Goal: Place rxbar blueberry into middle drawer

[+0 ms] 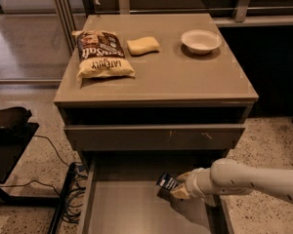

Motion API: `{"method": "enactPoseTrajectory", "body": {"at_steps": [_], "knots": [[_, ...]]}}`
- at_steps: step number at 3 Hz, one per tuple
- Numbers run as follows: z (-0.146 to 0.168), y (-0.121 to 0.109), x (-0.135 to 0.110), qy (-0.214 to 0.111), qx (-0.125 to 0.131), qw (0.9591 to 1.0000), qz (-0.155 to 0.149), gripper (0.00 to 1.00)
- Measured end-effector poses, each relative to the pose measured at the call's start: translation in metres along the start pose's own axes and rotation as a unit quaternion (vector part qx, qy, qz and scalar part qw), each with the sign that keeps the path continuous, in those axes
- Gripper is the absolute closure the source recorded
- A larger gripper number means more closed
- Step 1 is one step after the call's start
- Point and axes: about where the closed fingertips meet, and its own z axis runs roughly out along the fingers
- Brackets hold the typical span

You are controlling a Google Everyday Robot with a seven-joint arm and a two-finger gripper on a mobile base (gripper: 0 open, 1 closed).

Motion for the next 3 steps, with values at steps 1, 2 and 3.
{"method": "enactPoseTrajectory", "body": {"at_steps": [1, 2, 3], "knots": [[0.01, -0.004, 0.007, -0.012, -0.002, 0.9999, 0.011, 1.0], [0.027, -0.001, 0.016, -0.035, -0.026, 0.9989, 0.015, 1.0], [0.049, 0.003, 0.028, -0.05, -0.052, 0.9972, 0.02, 1.0]]}}
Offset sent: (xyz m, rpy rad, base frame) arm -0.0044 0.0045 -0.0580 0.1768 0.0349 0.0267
